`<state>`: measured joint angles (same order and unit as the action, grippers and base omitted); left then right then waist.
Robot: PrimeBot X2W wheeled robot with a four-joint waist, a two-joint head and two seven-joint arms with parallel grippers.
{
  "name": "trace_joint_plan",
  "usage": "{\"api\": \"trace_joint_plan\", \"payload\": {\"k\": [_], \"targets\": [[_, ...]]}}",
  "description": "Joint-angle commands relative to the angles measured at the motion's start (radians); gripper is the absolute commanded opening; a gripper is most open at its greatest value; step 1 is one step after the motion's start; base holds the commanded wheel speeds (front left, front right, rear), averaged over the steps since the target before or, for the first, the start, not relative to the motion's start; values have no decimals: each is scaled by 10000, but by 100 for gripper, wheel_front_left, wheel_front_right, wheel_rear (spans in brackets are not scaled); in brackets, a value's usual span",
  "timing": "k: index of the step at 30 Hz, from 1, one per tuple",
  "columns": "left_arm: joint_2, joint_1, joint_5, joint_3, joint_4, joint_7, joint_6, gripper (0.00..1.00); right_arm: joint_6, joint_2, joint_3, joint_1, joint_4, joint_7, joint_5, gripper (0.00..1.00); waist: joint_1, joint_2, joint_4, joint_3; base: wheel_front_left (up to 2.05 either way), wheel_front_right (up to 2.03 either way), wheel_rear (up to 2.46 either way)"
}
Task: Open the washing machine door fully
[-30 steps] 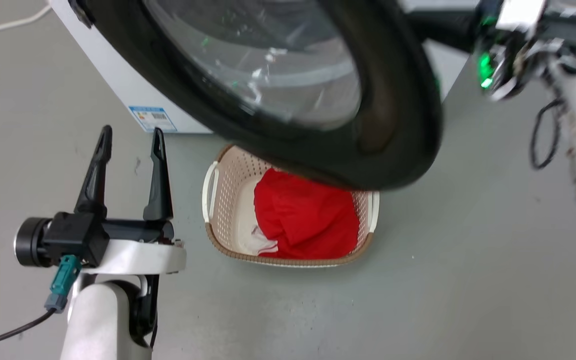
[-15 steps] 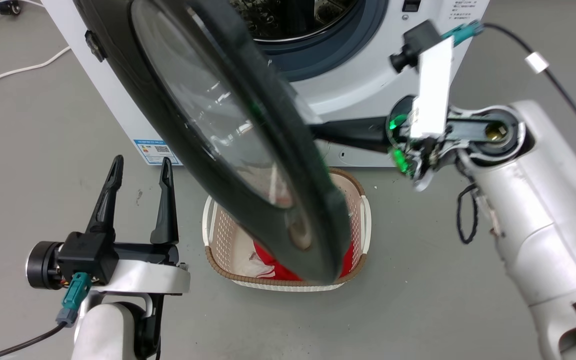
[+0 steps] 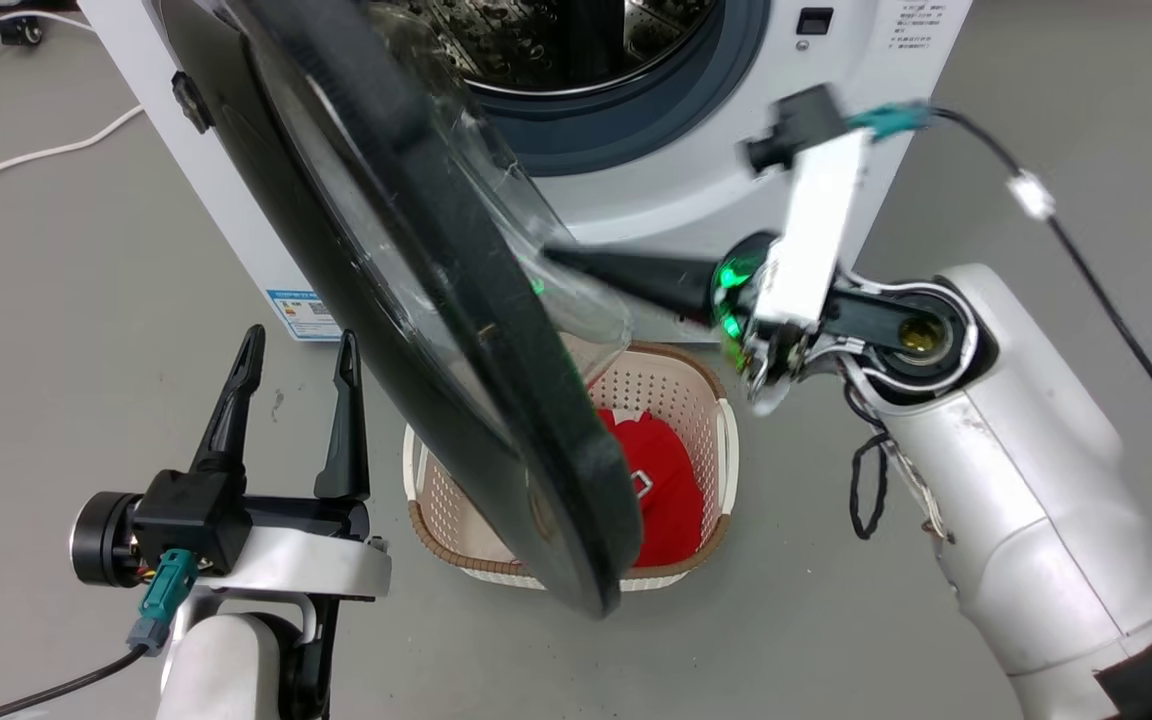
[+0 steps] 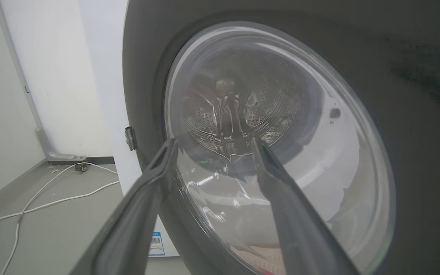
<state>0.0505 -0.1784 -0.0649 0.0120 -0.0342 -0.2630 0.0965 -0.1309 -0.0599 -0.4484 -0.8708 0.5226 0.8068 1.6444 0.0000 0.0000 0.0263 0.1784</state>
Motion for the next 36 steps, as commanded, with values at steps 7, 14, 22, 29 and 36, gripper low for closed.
{"api": "trace_joint_plan", "payload": {"k": [7,14,22,29,36], "targets": [[-4,228,-83,76,-52,-26,-80,100,2,-126,1297,999,22,-3596,-819,0,0,0,-99,-235,0,0,0],[-1,509,-37,230,-128,-26,-85,100,2,-380,2412,2920,-970,-6102,-1154,100,0,0,-286,-609,0,0,0],[-1,820,-53,336,-241,-26,-53,100,2,-362,2938,5388,-2217,-8237,-1849,100,0,0,-404,-1058,0,0,0],[-3,1135,-85,392,-291,-26,-56,100,2,-574,2997,6628,-2386,-10043,-3633,100,0,0,-470,-1350,0,0,0],[-1,1357,-124,377,-259,-26,-121,100,2,-481,5139,7383,-3422,-10710,-10312,100,0,0,-505,-1535,0,0,0]]}}
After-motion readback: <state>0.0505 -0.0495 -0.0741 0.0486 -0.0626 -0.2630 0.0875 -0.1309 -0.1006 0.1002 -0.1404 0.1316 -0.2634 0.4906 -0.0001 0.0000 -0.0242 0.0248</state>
